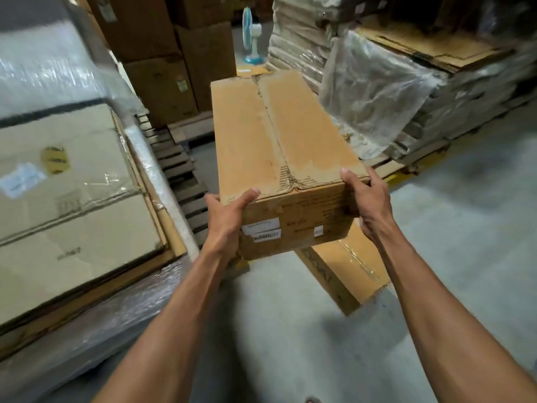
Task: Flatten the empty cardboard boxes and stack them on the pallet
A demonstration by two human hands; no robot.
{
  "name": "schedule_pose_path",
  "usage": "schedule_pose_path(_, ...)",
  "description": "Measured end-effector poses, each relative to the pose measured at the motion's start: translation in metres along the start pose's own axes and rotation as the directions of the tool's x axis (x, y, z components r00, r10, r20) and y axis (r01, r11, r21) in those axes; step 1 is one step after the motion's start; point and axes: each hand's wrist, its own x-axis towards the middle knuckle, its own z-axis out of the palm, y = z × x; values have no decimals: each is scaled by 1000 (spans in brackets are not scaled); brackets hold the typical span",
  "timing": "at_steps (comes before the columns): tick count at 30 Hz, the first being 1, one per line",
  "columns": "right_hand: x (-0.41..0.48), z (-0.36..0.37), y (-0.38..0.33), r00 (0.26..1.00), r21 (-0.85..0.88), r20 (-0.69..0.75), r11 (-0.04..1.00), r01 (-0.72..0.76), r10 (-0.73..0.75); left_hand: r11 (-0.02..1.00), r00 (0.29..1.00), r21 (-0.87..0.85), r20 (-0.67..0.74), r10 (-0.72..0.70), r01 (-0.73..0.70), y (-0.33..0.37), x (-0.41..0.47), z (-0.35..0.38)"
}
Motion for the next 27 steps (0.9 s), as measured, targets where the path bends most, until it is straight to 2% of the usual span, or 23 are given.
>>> schedule_pose_path(2,-20,12,-50,999,21,-31,999,30,-29,998,998,-12,7,65,-65,56,-16,-29)
schedule_pose_path(8,-115,90,-189,978,109,63,975,191,-199,968,970,-65,-25,240,-241,187,-63,-169)
schedule_pose_path(14,-262,221,-275,910,224,210,924,310,-357,940,923,-19,-197,331,-341,247,-117,-360)
schedule_pose_path(21,-390,343,-257,878,253,359,938,236,-317,957,889,16,-366,274,-288,229,-162,-535)
schedule_pose_path(24,-426,372,-231,874,221,418,961,165,-246,973,874,38,-434,220,-226,206,-169,-579)
schedule_pose_path(27,-449,387,-203,897,195,402,975,110,-182,988,876,53,-456,156,-148,175,-174,-602)
